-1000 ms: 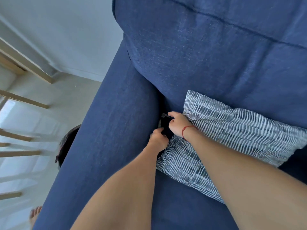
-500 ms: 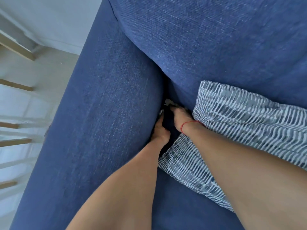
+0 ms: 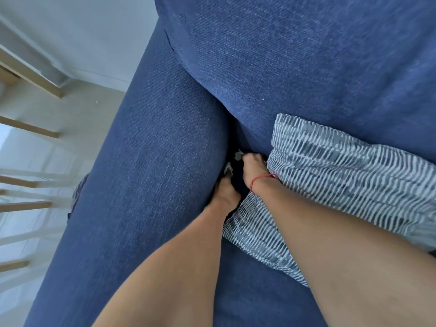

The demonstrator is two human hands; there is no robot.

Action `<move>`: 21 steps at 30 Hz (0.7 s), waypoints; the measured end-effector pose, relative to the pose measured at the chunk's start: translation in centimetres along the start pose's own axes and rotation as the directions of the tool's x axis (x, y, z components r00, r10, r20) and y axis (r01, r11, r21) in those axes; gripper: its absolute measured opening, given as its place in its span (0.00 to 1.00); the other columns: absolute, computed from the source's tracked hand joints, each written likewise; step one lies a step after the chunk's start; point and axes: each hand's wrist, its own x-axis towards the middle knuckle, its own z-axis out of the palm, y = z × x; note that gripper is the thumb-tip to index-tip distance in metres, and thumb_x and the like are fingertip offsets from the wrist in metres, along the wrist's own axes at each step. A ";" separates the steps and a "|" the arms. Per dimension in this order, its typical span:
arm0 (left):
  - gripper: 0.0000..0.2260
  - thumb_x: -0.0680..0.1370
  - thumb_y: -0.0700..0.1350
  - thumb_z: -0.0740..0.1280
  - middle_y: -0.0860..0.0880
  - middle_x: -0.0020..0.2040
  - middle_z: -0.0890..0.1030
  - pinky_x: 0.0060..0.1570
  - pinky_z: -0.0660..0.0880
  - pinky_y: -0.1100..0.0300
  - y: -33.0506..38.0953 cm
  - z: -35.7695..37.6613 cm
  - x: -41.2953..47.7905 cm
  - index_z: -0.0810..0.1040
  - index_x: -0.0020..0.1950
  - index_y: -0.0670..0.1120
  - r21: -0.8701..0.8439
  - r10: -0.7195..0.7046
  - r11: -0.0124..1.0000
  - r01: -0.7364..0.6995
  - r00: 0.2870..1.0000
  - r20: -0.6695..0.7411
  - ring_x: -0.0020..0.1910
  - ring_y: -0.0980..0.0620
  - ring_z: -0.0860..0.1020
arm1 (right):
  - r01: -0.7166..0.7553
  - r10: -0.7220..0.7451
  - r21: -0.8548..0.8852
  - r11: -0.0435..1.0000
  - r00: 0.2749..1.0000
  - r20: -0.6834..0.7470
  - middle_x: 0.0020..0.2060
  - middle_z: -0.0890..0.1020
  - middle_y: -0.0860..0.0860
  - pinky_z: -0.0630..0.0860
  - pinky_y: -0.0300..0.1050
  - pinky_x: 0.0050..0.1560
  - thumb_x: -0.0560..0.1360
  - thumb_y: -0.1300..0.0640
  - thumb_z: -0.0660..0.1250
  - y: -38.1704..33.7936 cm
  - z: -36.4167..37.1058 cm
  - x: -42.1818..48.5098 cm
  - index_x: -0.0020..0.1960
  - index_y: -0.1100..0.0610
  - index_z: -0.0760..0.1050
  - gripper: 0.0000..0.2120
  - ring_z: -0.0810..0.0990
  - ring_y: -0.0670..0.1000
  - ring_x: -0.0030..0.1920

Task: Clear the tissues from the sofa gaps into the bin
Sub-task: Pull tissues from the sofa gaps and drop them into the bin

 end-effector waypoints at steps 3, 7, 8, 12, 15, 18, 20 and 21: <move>0.29 0.77 0.36 0.59 0.43 0.75 0.66 0.74 0.60 0.57 -0.1 -0.7 -2.1 0.58 0.78 0.46 0.037 0.022 0.999 -0.021 0.999 -0.033 0.74 0.45 0.66 | 0.036 -0.036 -0.022 0.999 0.999 0.001 0.67 0.70 0.63 0.65 0.47 0.69 0.78 0.72 0.54 0.1 -0.9 -1.2 0.71 0.62 0.69 0.22 0.71 0.62 0.68; 0.32 0.78 0.37 0.60 0.44 0.74 0.68 0.73 0.62 0.55 -0.8 -1.1 -3.6 0.53 0.79 0.51 0.087 0.024 0.996 -0.022 1.000 -0.018 0.72 0.44 0.68 | 0.115 -0.105 -0.068 0.991 0.986 0.128 0.76 0.59 0.58 0.57 0.49 0.75 0.78 0.66 0.57 -0.2 -0.8 -2.5 0.77 0.55 0.58 0.28 0.59 0.58 0.76; 0.32 0.78 0.38 0.60 0.44 0.74 0.68 0.74 0.62 0.54 -0.9 -1.1 -3.5 0.53 0.79 0.51 0.097 0.020 0.995 -0.019 1.000 -0.013 0.72 0.43 0.67 | 0.103 -0.093 -0.067 0.992 0.986 0.140 0.77 0.54 0.56 0.54 0.48 0.76 0.78 0.67 0.58 -0.2 -0.7 -2.9 0.78 0.53 0.55 0.31 0.56 0.57 0.77; 0.33 0.77 0.39 0.61 0.44 0.75 0.66 0.74 0.61 0.52 -1.2 -0.9 -2.3 0.52 0.80 0.52 0.139 -0.019 0.990 0.019 1.000 -0.001 0.73 0.42 0.66 | 0.132 -0.122 -0.064 0.989 0.983 0.135 0.79 0.50 0.54 0.54 0.48 0.75 0.78 0.68 0.56 0.9 0.3 -2.8 0.78 0.51 0.55 0.31 0.56 0.58 0.77; 0.32 0.78 0.38 0.60 0.45 0.76 0.65 0.75 0.61 0.52 -1.5 -0.5 -1.1 0.52 0.80 0.51 0.118 -0.045 0.992 0.039 0.998 0.043 0.74 0.43 0.65 | 0.177 -0.167 -0.080 0.981 0.979 0.121 0.79 0.50 0.49 0.52 0.47 0.75 0.78 0.69 0.53 1.3 0.8 -0.7 0.78 0.50 0.54 0.32 0.56 0.58 0.76; 0.30 0.78 0.37 0.60 0.44 0.75 0.66 0.74 0.61 0.53 -1.8 0.1 0.6 0.55 0.79 0.48 0.090 -0.055 0.995 0.050 0.997 0.048 0.73 0.44 0.66 | 0.167 -0.155 -0.088 0.982 0.980 0.127 0.79 0.50 0.48 0.52 0.51 0.76 0.77 0.69 0.53 1.1 1.6 1.1 0.78 0.46 0.53 0.33 0.54 0.59 0.77; 0.30 0.78 0.37 0.61 0.44 0.74 0.68 0.74 0.62 0.53 -1.8 0.4 1.7 0.58 0.78 0.48 0.078 -0.048 0.996 0.045 0.998 0.033 0.73 0.44 0.67 | 0.130 -0.114 -0.109 0.986 0.983 0.141 0.79 0.50 0.51 0.51 0.54 0.76 0.78 0.67 0.54 0.9 2.3 2.3 0.78 0.48 0.51 0.33 0.51 0.59 0.78; 0.29 0.78 0.37 0.61 0.45 0.74 0.68 0.74 0.62 0.53 -1.8 0.5 2.2 0.58 0.78 0.48 0.076 -0.047 0.996 0.045 0.998 0.028 0.73 0.44 0.66 | 0.103 -0.083 -0.143 0.984 0.986 0.142 0.79 0.50 0.52 0.50 0.55 0.76 0.78 0.67 0.55 0.7 2.4 2.7 0.79 0.50 0.49 0.33 0.49 0.59 0.78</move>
